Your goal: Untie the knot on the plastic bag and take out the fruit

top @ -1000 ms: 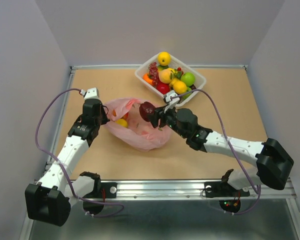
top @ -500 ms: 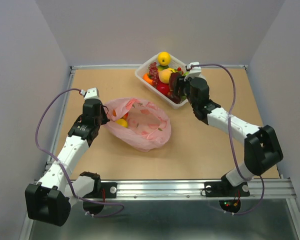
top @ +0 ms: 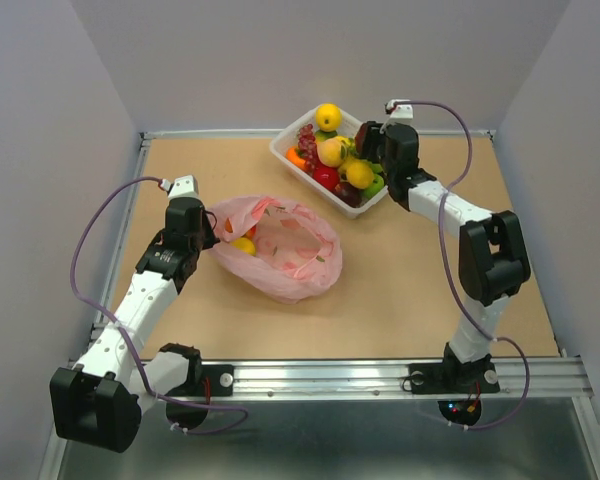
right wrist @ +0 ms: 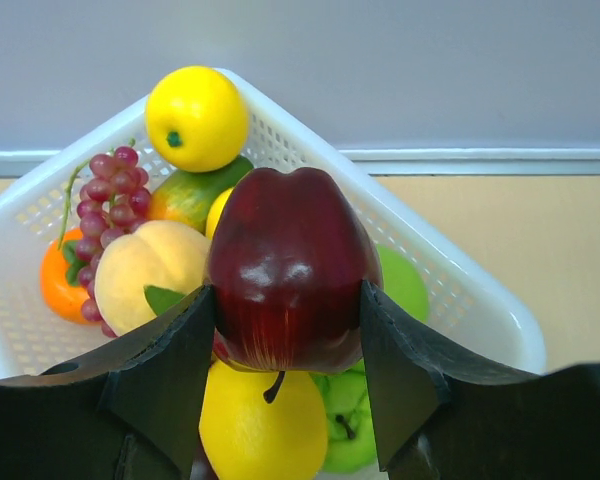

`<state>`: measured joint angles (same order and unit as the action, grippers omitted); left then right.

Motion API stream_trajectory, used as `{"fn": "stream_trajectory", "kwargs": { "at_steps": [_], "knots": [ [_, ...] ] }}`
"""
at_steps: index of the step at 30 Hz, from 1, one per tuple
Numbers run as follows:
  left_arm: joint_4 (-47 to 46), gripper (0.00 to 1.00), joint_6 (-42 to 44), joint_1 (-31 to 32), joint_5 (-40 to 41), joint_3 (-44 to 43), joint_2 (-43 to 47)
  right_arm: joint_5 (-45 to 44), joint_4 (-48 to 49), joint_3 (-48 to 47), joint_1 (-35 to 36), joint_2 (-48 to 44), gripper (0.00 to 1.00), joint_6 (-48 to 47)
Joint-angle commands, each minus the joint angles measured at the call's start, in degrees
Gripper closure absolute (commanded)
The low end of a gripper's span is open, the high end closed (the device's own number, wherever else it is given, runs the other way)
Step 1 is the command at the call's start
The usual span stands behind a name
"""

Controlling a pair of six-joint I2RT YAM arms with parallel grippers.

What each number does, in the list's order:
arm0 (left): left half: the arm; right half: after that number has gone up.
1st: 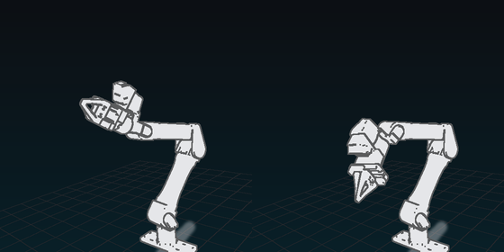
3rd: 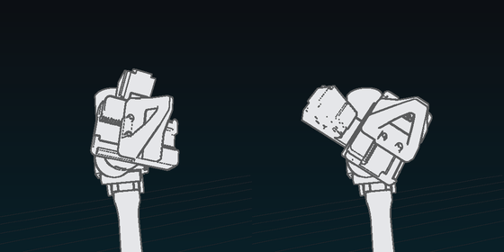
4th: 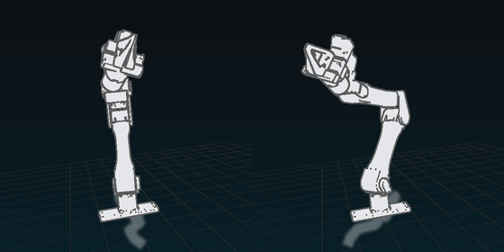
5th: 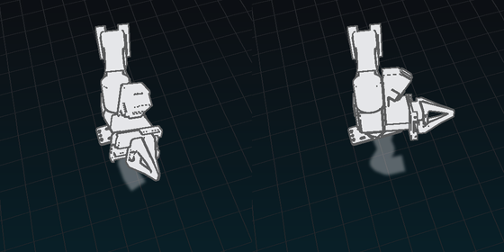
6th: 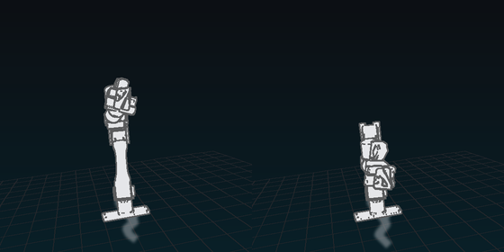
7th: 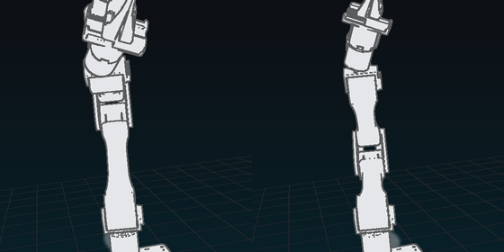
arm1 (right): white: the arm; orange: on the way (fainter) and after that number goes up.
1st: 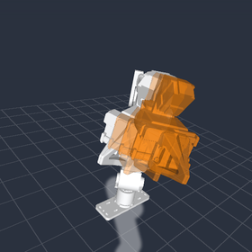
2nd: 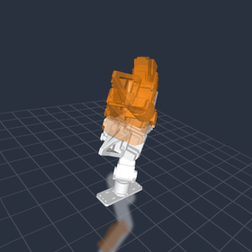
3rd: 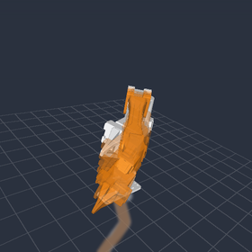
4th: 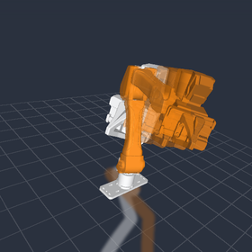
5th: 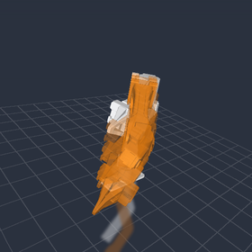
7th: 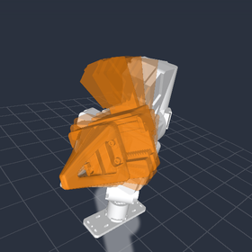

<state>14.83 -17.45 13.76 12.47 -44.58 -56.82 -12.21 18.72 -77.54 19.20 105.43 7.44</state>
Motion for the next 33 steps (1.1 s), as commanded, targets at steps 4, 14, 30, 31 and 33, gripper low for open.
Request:
{"fn": "stream_trajectory", "kwargs": {
  "at_steps": [4, 14, 30, 31, 33],
  "knots": [
    [-1.4, 0.89, 0.6, -0.1, 0.5, 0.4, 1.3, 1.6, 1.9, -9.4, 0.7, 6.5, 0.77, 1.9],
    [-2.8, 1.0, 0.7, -0.1, -0.2, -1.3, 2.4, 1.7, -1.3, -4.8, 0.7, 0.1, 0.01, 3.7],
    [3.7, 1.0, -4.4, 22.9, 9.6, -21.5, -1.1, 16.3, -2.5, 26.6, 1.3, -34.4, 0.0, 10.9],
    [4.2, 1.0, -5.6, 23.8, 9.7, -19.2, -1.4, 18.7, -2.6, 28.0, 1.8, -35.9, 0.0, 11.1],
    [4.8, 1.0, -8.7, 23.9, 11.3, -16.7, -1.5, 20.6, -3.2, 28.7, 2.9, -37.0, 0.0, 11.1]
  ]
}}
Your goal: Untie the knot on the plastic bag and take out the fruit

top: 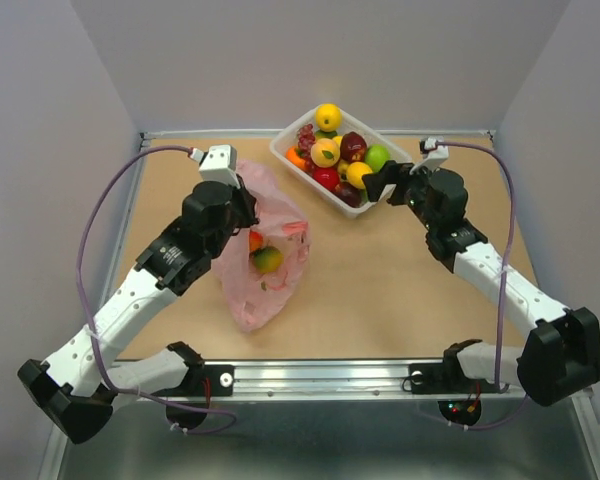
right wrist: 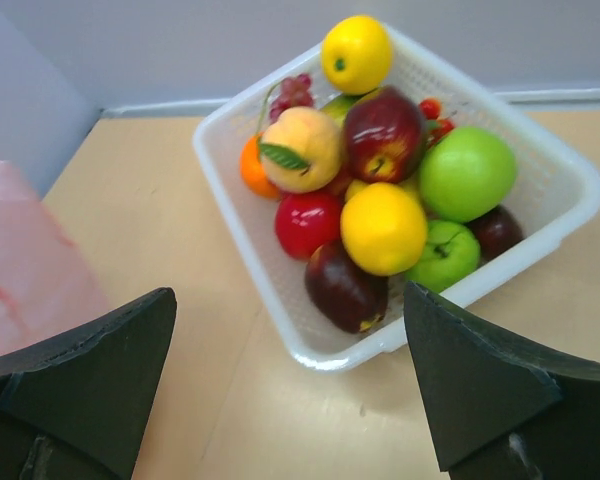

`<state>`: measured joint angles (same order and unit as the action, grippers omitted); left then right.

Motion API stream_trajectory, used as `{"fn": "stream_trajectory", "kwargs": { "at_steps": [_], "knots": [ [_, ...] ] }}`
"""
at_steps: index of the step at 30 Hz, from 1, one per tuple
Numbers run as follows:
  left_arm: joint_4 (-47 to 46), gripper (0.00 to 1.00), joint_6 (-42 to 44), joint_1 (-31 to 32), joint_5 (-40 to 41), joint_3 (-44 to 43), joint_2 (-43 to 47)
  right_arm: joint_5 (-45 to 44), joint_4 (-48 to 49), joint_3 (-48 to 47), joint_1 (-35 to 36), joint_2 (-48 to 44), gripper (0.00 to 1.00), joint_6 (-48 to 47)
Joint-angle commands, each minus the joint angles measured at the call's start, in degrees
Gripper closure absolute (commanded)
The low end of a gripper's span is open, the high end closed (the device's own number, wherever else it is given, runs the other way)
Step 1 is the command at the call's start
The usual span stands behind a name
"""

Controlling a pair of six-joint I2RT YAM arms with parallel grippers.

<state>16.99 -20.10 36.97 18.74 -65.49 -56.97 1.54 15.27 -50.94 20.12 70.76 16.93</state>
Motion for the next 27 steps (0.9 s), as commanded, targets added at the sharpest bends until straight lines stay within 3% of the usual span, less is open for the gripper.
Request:
{"fn": "stream_trajectory", "kwargs": {
  "at_steps": [1, 6, 14, 21, 27],
  "knots": [
    [3.3, 1.0, -7.0, 0.6, 5.9, 5.7, -1.0, 7.8, -0.8, 2.2, 3.4, -2.8, 0.0, 1.4],
    [4.3, 1.0, -9.2, 0.6, 8.4, 5.6, 1.2, 5.7, -3.8, 3.2, 11.5, -5.4, 0.0, -1.5],
    [11.7, 1.0, -7.9, 0.5, 13.1, -2.3, -3.8, 5.3, -4.5, 3.5, 27.3, -8.0, 0.06, -4.0],
    [10.2, 1.0, -4.5, -2.5, 12.7, -3.2, -6.0, 10.1, -6.2, -0.7, 35.6, 3.0, 0.08, -8.7],
    [2.6, 1.0, 0.0, -5.0, 10.1, 3.3, -3.9, 3.1, -3.1, -4.1, 36.7, 14.6, 0.08, -8.0]
  ]
}}
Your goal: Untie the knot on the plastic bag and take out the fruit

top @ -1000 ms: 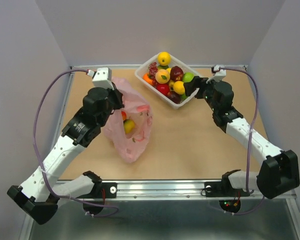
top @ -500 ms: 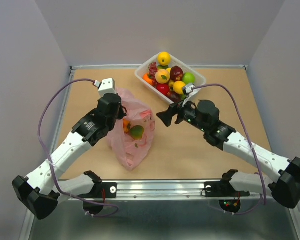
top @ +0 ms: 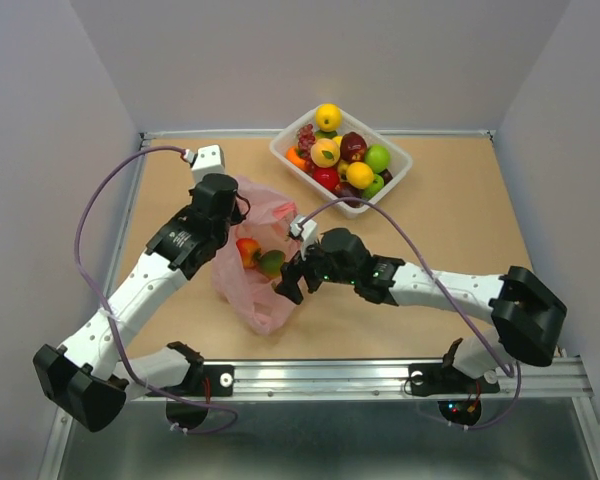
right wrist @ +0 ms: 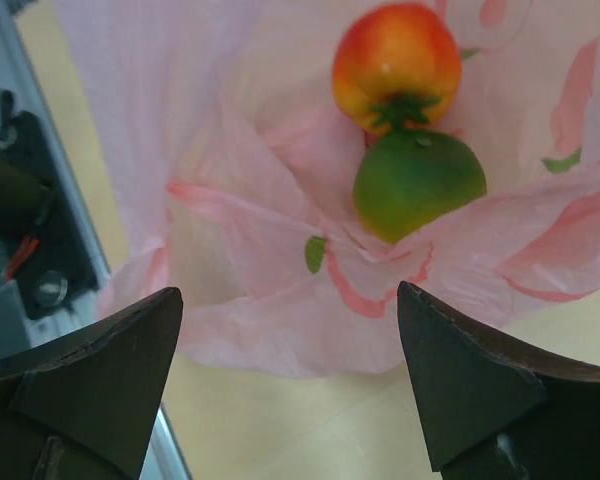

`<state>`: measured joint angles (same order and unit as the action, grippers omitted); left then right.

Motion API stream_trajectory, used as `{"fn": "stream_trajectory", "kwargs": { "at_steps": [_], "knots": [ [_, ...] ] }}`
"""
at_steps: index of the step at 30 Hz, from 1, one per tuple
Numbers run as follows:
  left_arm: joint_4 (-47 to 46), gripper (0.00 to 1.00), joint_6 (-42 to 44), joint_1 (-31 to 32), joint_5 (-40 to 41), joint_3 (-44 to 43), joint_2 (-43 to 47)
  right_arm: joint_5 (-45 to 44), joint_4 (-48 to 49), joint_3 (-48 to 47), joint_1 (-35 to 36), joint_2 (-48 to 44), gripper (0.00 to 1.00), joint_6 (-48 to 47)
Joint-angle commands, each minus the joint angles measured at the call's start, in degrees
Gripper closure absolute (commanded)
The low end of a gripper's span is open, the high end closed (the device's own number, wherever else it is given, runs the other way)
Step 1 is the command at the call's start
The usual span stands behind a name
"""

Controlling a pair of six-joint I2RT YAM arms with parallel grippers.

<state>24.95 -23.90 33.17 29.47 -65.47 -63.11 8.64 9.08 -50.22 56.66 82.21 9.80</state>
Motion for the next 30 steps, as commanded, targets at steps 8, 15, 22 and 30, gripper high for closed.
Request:
{"fn": "stream_trajectory", "kwargs": {
  "at_steps": [8, 15, 22, 30],
  "knots": [
    [-12.0, 1.0, 6.1, -6.9, -8.5, 10.9, 4.2, -11.0, 12.3, -9.5, 0.1, 11.6, 0.1, -0.2],
    [-13.4, 1.0, 6.2, -10.7, -13.0, 13.2, 5.7, -11.7, 18.1, -10.3, 0.3, 14.2, 0.19, 0.2],
    [-14.0, 1.0, 6.1, -13.0, -15.5, 13.9, 5.5, -11.9, 16.8, -14.6, 0.3, 20.9, 0.2, -1.5],
    [-13.9, 1.0, 6.2, -13.2, -15.0, 14.4, 5.3, -22.9, 16.1, -15.0, 0.1, 26.7, 0.08, -1.6]
  ]
}}
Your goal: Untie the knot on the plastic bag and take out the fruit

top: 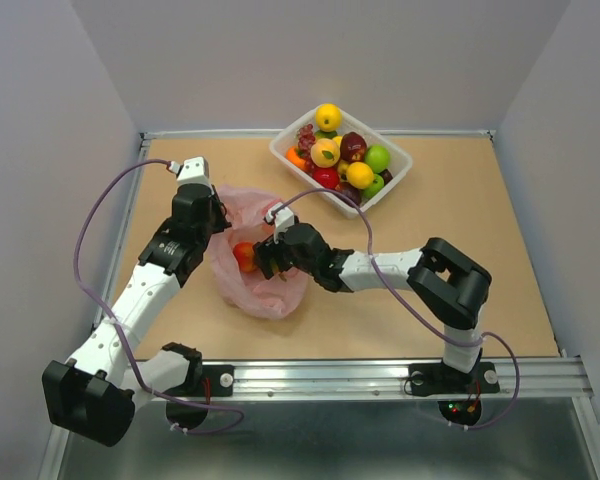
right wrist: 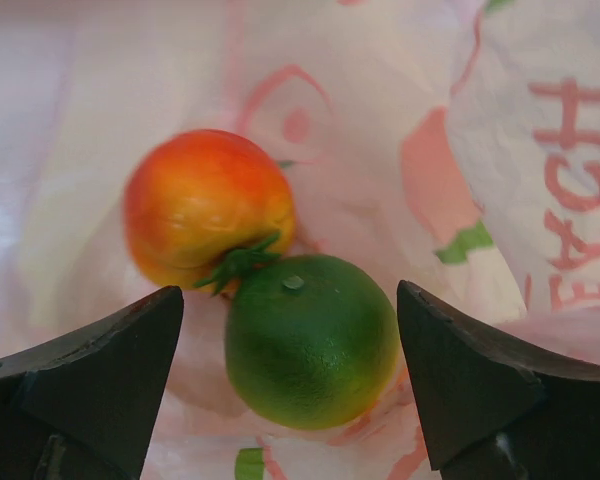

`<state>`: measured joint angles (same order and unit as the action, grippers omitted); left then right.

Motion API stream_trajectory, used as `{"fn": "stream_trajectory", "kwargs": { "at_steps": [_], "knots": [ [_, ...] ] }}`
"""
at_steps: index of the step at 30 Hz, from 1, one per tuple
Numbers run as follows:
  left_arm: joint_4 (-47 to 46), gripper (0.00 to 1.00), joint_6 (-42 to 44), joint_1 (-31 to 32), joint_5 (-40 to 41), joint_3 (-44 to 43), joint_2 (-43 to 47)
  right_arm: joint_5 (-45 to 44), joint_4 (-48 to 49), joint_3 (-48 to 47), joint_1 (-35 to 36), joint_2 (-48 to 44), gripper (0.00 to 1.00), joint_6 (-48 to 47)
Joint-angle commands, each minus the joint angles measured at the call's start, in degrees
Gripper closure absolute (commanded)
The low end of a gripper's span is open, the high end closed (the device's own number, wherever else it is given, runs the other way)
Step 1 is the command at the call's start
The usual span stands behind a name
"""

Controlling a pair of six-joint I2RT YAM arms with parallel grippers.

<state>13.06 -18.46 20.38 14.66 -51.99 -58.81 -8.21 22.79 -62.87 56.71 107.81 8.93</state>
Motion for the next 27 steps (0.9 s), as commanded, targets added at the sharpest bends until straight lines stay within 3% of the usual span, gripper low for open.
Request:
{"fn": "stream_trajectory", "kwargs": {
  "at_steps": [1, 10, 12, 16, 17, 19, 21, 27],
  "knots": [
    [-2.0, 1.0, 0.9, -0.4, -0.2, 0.9, 0.9, -5.8, 2.2, -2.2, -0.1, 1.4, 0.07, -0.4],
    [-1.9, 1.0, 0.8, -1.0, -0.4, 0.9, 0.2, -3.3, 1.6, -1.4, 0.0, 4.1, 0.11, 0.1],
    [-1.9, 1.0, 0.8, -1.0, -0.2, 1.0, 0.1, -3.0, 1.6, -1.5, 0.0, 3.6, 0.22, -0.3],
    [-1.7, 1.0, 0.7, -1.1, 0.4, 1.0, -0.2, -1.9, 1.7, -0.4, -0.1, 0.9, 0.53, -1.1],
    [-1.6, 1.0, 0.7, -1.1, 0.5, 1.0, -0.2, -1.5, 1.7, 0.0, -0.1, 0.0, 0.68, -1.2],
    [-1.5, 1.0, 0.5, -1.2, 0.8, 1.0, -0.3, -0.9, 1.6, 1.0, -0.1, -2.1, 0.79, -1.6],
    [-1.5, 1.0, 0.4, -1.4, 1.1, 1.0, -0.3, 0.6, 1.5, 2.5, 0.0, -5.3, 0.85, -2.0],
    [-0.8, 1.0, -0.1, -1.9, 2.7, 0.8, -0.7, 5.6, -1.0, 4.1, 0.0, -14.5, 0.89, -3.0]
  ]
}}
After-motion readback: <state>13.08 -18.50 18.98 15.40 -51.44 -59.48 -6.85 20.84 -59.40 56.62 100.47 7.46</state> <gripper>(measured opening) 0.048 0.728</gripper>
